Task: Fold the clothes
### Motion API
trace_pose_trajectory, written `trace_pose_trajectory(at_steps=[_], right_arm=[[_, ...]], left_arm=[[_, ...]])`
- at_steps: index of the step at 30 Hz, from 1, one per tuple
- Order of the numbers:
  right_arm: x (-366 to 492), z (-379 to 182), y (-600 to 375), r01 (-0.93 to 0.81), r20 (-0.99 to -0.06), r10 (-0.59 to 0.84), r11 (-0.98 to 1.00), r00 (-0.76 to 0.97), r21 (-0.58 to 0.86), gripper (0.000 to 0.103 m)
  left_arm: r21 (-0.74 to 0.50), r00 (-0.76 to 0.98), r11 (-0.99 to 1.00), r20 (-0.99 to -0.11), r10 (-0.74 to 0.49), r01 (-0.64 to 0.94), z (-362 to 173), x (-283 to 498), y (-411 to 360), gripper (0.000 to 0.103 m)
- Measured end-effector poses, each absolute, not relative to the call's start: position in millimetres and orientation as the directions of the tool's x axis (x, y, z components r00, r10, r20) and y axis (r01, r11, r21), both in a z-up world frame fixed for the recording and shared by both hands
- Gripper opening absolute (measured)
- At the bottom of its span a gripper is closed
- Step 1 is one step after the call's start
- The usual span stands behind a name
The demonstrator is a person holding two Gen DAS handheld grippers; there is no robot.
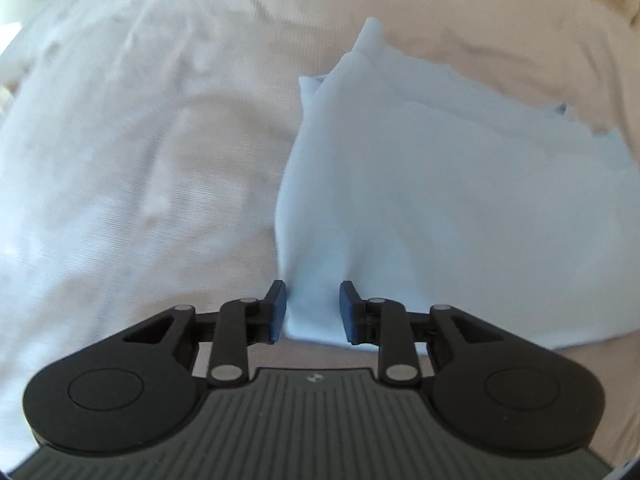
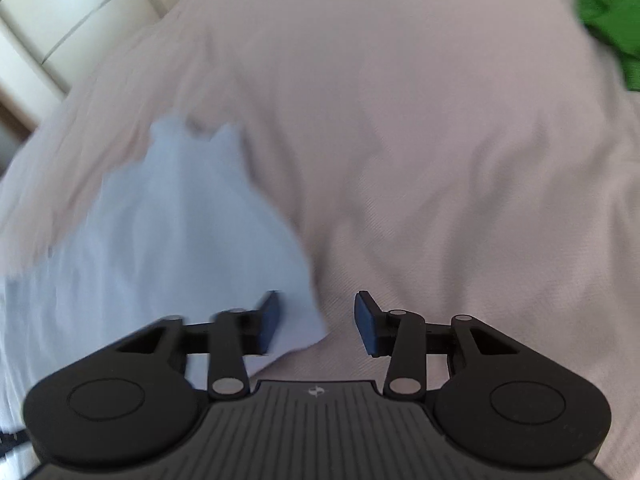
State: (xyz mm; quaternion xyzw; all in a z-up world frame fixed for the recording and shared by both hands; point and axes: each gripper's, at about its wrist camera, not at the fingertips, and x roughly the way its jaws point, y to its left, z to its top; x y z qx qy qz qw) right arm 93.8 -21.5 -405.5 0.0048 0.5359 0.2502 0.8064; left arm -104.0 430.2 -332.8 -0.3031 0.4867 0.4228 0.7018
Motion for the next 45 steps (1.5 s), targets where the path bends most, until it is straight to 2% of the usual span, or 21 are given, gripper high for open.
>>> trace_pose_trajectory(at_steps=[5, 8, 12, 14, 27, 30, 32, 39, 42, 45], right_arm=[[84, -383, -50, -0.419, -0.831, 0.484, 0.838, 0.275, 0.349, 0.044], [81, -386, -48, -0.438, -0.845, 0.491, 0.821, 0.212, 0.367, 0.045], [63, -383, -54, -0.419, -0.860, 0.491, 0.817, 0.142, 0.397, 0.047], [59, -381, -59, -0.434, -0.860, 0.493, 0.808, 0.129, 0.398, 0.051], [47, -384, -33, -0.478, -0.866, 0.483, 0.795, 0.129, 0.372, 0.051], [48, -382, -24, -0.531, -0.853, 0.498, 0.770, 0.156, 0.353, 0.049], [50, -380, -11, -0.575, -0.840, 0.511, 0.748, 0.183, 0.331, 0.043], [69, -374, 35, -0.717, -0.775, 0.598, 0.631, 0.204, 0.297, 0.042], [87, -389, 48, -0.725, -0.785, 0.597, 0.614, 0.167, 0.312, 0.042], [115, -403, 46, -0.646, -0.821, 0.533, 0.703, 0.202, 0.298, 0.032]], left_arm=[[0.011, 0.128, 0.477, -0.958, 0.256, -0.879, -321, -97, 402, 0.026], [0.071, 0.055, 0.491, -0.970, 0.238, -0.869, -326, -84, 387, 0.027], [0.092, 0.037, 0.506, -0.970, 0.239, -0.858, -325, -76, 368, 0.032], [0.094, 0.033, 0.506, -0.971, 0.237, -0.857, -324, -76, 361, 0.033], [0.083, 0.069, 0.519, -0.961, 0.267, -0.851, -323, -96, 341, 0.035], [0.088, 0.088, 0.539, -0.952, 0.292, -0.838, -323, -99, 342, 0.035], [0.087, 0.109, 0.552, -0.944, 0.312, -0.829, -320, -99, 346, 0.034], [0.126, 0.187, 0.609, -0.886, 0.424, -0.783, -316, -83, 377, 0.031], [0.178, 0.159, 0.619, -0.879, 0.450, -0.765, -331, -75, 395, 0.031], [0.280, 0.037, 0.586, -0.883, 0.469, -0.760, -348, -74, 415, 0.031]])
